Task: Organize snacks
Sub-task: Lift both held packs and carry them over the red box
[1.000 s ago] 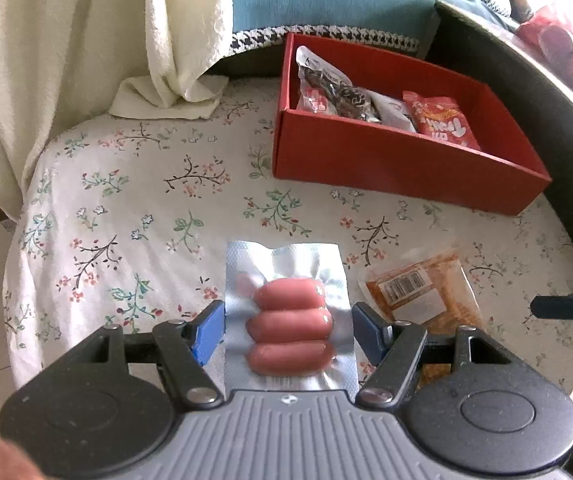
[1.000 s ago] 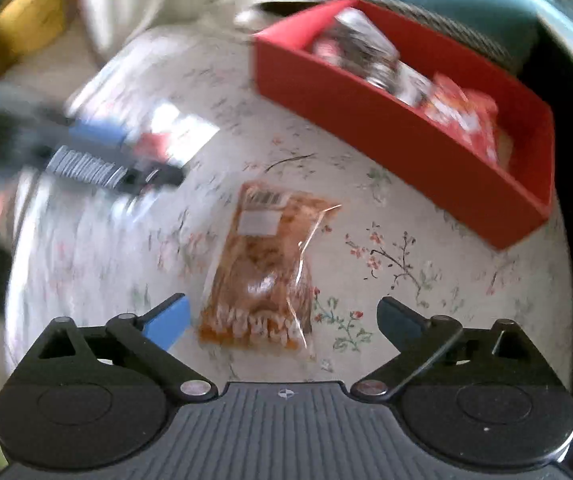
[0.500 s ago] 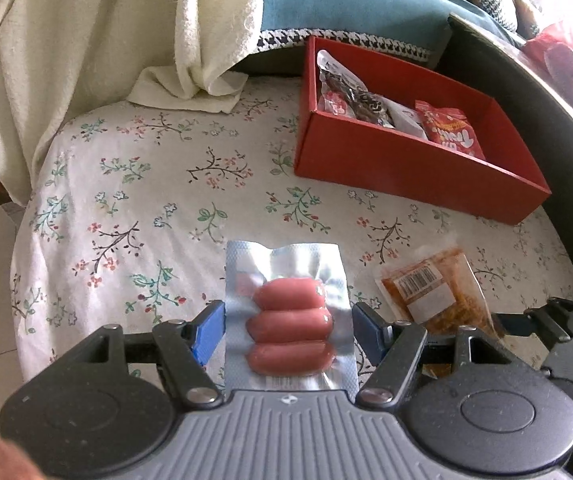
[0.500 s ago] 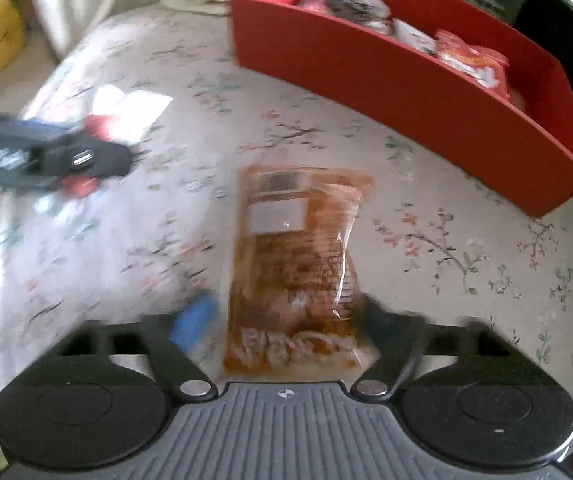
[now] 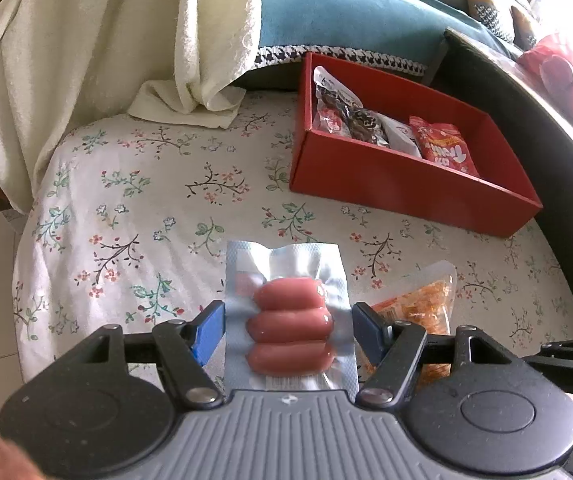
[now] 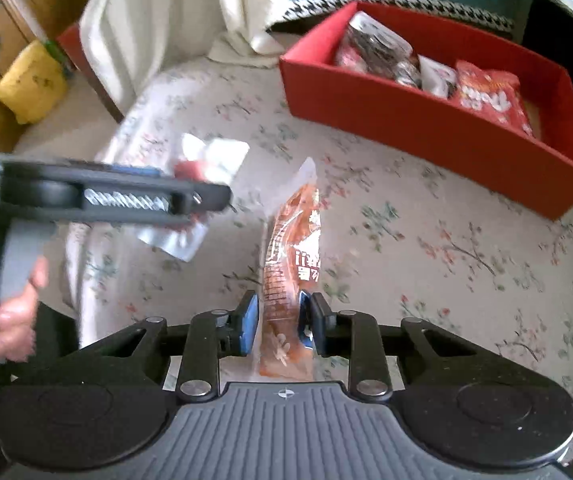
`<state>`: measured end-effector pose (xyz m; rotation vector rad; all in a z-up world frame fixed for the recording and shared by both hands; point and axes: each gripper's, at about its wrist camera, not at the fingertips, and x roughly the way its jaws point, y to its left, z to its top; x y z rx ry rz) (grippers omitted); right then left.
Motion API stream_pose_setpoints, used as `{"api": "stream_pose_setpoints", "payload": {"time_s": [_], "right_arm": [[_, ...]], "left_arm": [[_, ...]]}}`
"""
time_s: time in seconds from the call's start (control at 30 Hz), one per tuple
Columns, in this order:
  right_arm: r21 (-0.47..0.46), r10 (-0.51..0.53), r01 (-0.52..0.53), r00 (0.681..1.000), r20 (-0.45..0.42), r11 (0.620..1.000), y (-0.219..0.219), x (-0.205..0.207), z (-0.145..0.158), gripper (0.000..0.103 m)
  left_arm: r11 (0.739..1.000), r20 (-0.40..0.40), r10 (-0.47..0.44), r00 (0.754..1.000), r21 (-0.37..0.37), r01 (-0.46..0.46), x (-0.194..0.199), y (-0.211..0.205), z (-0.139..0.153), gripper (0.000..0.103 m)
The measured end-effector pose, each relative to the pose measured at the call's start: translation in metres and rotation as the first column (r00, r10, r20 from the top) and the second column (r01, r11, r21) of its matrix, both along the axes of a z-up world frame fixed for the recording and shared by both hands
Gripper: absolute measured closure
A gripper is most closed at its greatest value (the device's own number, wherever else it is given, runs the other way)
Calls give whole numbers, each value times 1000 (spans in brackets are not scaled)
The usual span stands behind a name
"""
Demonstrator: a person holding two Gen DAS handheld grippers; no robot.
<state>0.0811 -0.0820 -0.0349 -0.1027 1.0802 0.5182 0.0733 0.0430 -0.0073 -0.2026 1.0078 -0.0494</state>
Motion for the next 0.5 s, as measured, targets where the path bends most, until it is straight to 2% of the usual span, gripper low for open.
{"api": "stream_pose_setpoints", "payload": {"time_s": [0.1,0.17,0.27,0.3,0.33,0.4,0.5], "right_arm": [[39,10,-9,1000,-13,999,2,4,3,63],[29,28,-28,1000,-4,999,8,6,3,55],[8,29,-29,999,-19,1000,20,18,-8,48],[12,31,-31,999,-25,999,24,22,-12,50],[25,33,-32,999,-34,999,27,27,-19,61],[11,17,-16,998,-58,1000,33,36,-34,61],[83,-3,11,995,-98,996,28,45,-39,64]], "left_arm": [[1000,-7,5,1000,3,-5,0,2,-3,42],[1000,-11,14,1000,2,-14,0,5,-5,42],[1000,-20,26,999,1,-26,0,10,-8,42],[1000,-24,29,999,0,-29,0,11,-9,42],[1000,-29,31,999,-2,-31,0,12,-11,42],[999,-40,34,999,-5,-35,0,13,-14,42],[998,-72,44,996,-32,-47,2,18,-21,42]]}}
